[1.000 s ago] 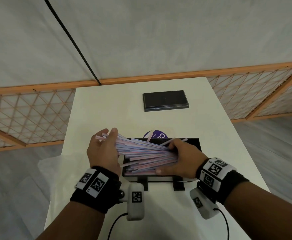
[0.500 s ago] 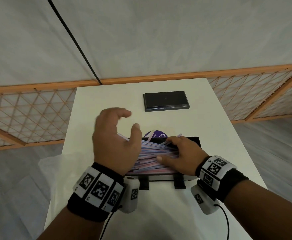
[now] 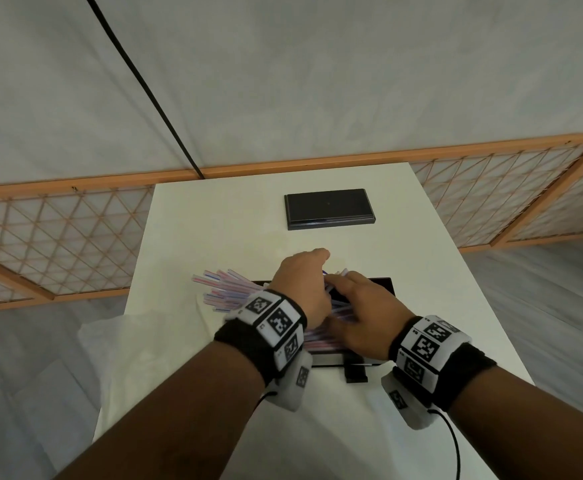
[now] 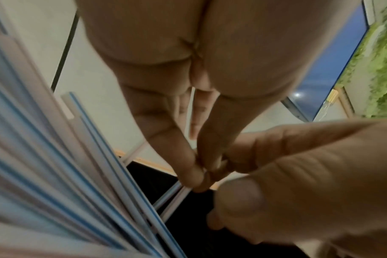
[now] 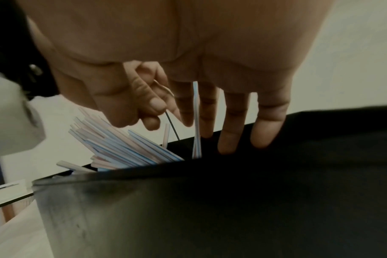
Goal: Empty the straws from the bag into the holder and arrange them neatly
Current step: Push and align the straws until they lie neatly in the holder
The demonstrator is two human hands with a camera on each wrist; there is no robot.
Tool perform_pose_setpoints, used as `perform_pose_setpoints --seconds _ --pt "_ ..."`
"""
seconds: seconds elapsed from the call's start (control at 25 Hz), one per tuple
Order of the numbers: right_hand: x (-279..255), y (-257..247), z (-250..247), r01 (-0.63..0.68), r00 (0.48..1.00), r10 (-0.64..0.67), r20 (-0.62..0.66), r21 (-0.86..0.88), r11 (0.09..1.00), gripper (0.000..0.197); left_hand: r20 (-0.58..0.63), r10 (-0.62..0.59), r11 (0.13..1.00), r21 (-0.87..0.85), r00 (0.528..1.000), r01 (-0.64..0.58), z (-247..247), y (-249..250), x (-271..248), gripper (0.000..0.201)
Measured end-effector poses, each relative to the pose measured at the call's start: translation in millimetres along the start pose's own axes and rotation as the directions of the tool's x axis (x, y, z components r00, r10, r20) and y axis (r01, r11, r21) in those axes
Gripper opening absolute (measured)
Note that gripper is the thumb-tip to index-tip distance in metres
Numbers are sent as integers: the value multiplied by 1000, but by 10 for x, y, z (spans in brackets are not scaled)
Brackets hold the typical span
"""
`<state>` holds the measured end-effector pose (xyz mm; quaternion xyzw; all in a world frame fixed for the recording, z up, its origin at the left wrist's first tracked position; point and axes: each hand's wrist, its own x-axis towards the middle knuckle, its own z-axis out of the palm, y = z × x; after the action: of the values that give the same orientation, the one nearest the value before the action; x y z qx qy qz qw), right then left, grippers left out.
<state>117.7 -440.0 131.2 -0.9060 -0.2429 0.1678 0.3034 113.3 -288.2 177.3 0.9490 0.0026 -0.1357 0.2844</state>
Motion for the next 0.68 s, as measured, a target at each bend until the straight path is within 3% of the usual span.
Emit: perform_pose_setpoints --seconds 0.08,0.24,0.36,0.44,0.6,0.68 --pt "2 5 -3 43 999 -43 28 -2 999 70 30 15 1000 20 999 -15 9 23 91 52" --pt "-7 -12 -67 44 998 -49 43 104 994 35 26 22 996 89 999 -24 55 34 195 28" --pt "-54 4 -89 40 999 -45 25 189 981 47 -32 32 996 83 999 -29 87 33 214 24" --pt "-80 24 -116 53 998 -47 -30 251 967 55 -72 50 998 46 996 -47 81 55 179 22" --pt "-66 111 -157 46 962 50 -268 341 939 20 -184 125 992 45 975 -119 -42 59 55 16" --pt "-52 93 -170 9 959 80 -274 309 951 22 -250 130 990 -15 959 -138 -172 70 -35 14"
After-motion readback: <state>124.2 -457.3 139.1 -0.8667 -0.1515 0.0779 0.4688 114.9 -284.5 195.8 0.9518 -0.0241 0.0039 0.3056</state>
